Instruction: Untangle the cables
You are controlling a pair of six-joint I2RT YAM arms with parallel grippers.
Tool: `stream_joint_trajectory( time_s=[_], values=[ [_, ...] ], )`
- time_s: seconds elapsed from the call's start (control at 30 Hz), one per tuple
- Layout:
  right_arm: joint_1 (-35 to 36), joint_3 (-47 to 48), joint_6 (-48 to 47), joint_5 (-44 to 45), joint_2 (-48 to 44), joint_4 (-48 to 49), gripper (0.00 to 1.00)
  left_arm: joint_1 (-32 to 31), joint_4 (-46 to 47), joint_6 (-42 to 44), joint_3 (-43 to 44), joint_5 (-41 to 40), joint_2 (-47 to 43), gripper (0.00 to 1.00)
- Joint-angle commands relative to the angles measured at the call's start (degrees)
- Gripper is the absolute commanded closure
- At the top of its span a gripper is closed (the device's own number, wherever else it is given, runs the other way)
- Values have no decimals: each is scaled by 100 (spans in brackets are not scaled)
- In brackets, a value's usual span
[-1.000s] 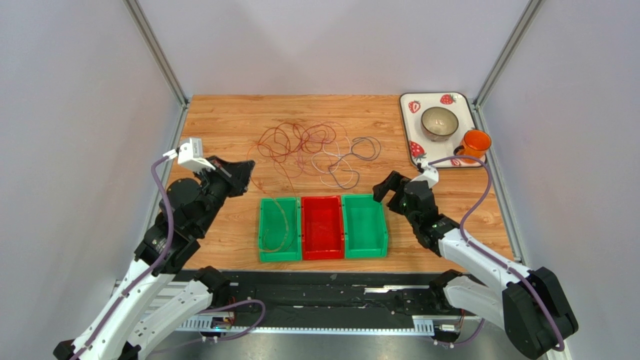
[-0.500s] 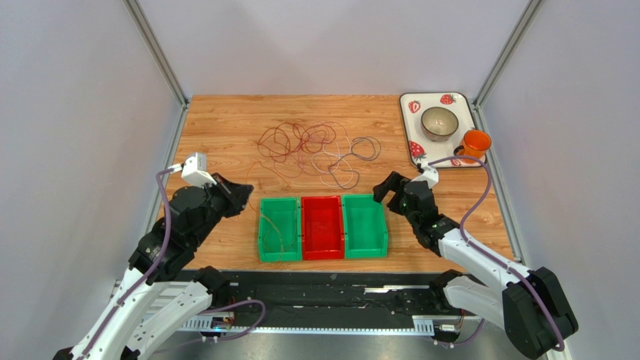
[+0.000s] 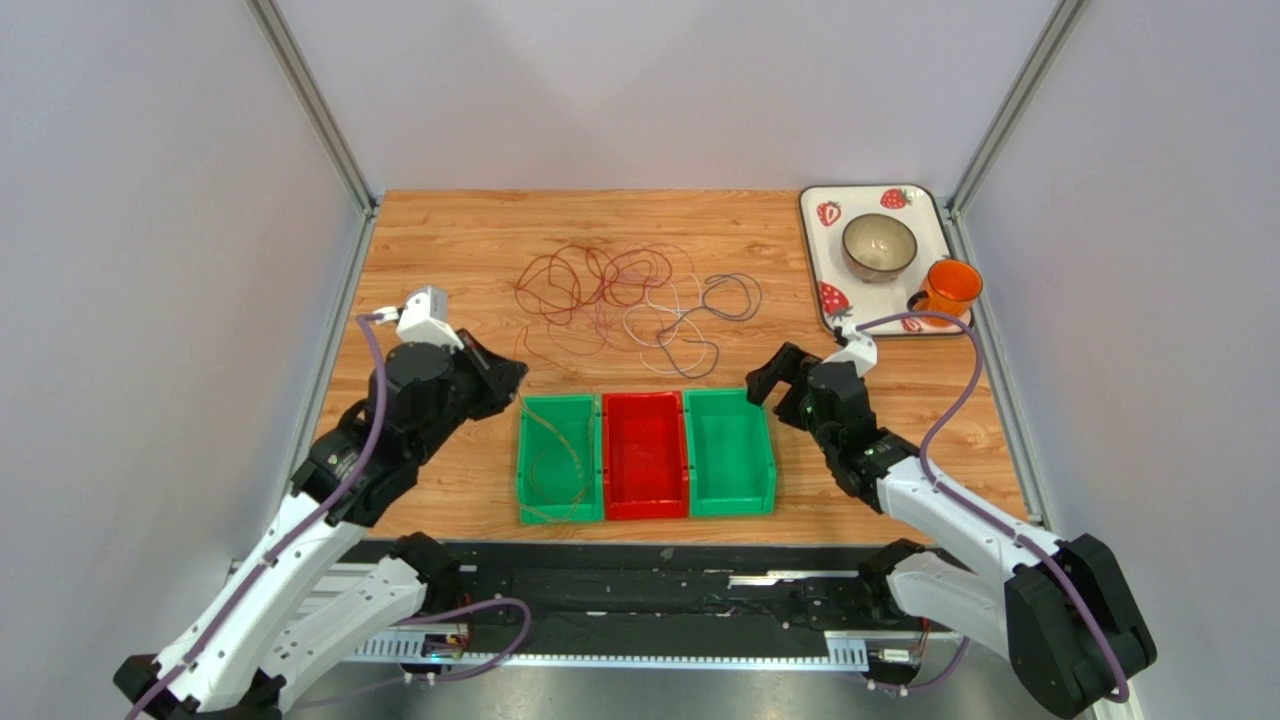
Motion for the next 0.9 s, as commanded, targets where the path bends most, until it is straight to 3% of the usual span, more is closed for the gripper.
stream_joint_trajectory(
  time_s=[0.0, 0.33, 0.43, 0.53, 0.73, 0.87],
  values=[
    [-24, 227, 43, 73, -27, 54, 4, -15, 738, 138, 44, -369, 484, 100],
    [-24, 244, 25, 64, -1, 71, 4, -225, 2099, 464, -808, -1564, 872, 100],
    [-24, 244, 34, 55, 8, 71, 4, -497, 2232, 515, -949, -2519, 872, 100],
    [-24, 244, 34, 55, 8, 80, 4, -1172, 2504, 945, -932, -3363, 960, 100],
    [-24, 253, 25, 55, 26, 71, 4, -2157, 2462, 1448, -502, -4980, 1785, 100],
    [-33, 253, 25, 46, 26, 80, 4, -2291, 2566, 1360, -273, -5485, 2479, 100]
  ],
)
